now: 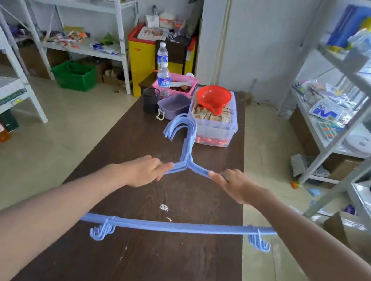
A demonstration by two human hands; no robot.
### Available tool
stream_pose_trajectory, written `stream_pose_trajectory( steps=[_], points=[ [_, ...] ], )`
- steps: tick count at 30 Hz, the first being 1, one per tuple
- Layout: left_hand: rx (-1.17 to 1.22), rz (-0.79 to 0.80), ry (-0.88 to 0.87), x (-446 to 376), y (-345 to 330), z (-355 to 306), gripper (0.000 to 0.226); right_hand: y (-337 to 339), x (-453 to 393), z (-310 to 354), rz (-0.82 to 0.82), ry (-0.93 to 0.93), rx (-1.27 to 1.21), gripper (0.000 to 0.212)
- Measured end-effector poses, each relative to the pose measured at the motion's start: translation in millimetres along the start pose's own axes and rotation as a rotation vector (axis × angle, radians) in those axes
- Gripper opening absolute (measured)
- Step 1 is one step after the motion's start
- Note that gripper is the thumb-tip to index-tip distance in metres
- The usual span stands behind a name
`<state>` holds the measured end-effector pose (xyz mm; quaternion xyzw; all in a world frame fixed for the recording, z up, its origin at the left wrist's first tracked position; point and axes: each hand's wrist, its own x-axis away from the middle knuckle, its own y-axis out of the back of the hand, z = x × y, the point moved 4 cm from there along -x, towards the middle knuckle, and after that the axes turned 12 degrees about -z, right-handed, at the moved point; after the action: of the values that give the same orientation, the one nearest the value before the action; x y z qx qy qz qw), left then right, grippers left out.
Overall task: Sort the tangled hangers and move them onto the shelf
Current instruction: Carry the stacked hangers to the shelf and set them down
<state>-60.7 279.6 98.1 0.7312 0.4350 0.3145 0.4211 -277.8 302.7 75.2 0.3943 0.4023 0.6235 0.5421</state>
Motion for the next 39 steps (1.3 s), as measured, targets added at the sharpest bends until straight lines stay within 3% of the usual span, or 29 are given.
stream_pose_trajectory(
  steps=[5,13,18,21,26,29,31,35,39],
  points=[
    [-0.002,0.112,-0.129,-23,-7,-62,0.056,33,50,-42,-0.100,-0.187,-0.053,0.058],
    [-0.025,0.154,-0.256,-33,-57,-200,0.055,84,151,-134,-0.167,-0.335,-0.063,0.046],
    [0.024,0.271,-0.301,-53,-130,-327,0.048,130,243,-235,-0.215,-0.487,-0.062,0.048],
    [0.003,0.315,-0.431,-55,-169,-422,0.048,159,312,-295,-0.250,-0.611,-0.037,0.047],
    [0.023,0.482,-0.652,-48,-241,-567,0.064,196,428,-375,-0.320,-0.823,-0.040,0.027],
    [0.026,0.563,-0.832,-39,-282,-645,0.071,218,490,-403,-0.396,-0.959,-0.024,0.044],
    [-0.038,0.574,-0.971,-32,-309,-694,0.047,226,528,-424,-0.393,-1.066,0.000,0.044],
    [-0.019,0.650,-1.036,-19,-350,-776,0.057,239,588,-468,-0.468,-1.261,-0.010,0.052],
    [0.002,0.770,-1.048,-26,-390,-840,0.058,246,620,-513,-0.525,-1.408,-0.053,0.044]
  ],
)
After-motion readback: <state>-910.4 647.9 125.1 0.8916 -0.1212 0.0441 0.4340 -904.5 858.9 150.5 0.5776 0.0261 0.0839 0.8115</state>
